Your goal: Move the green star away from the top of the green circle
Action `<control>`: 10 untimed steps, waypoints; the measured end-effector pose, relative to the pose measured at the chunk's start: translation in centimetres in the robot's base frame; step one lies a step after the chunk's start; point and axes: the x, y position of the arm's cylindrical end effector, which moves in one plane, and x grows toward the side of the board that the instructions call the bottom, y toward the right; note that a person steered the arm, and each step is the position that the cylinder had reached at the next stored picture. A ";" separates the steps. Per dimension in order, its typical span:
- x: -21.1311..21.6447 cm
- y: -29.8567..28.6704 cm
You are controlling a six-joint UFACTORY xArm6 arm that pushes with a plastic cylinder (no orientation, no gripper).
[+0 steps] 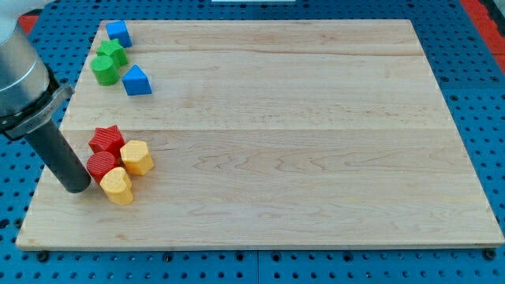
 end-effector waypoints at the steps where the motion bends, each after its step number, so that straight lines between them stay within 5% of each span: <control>1: 0.0 -0.2; 9: 1.4 -0.4; 10: 1.4 -4.6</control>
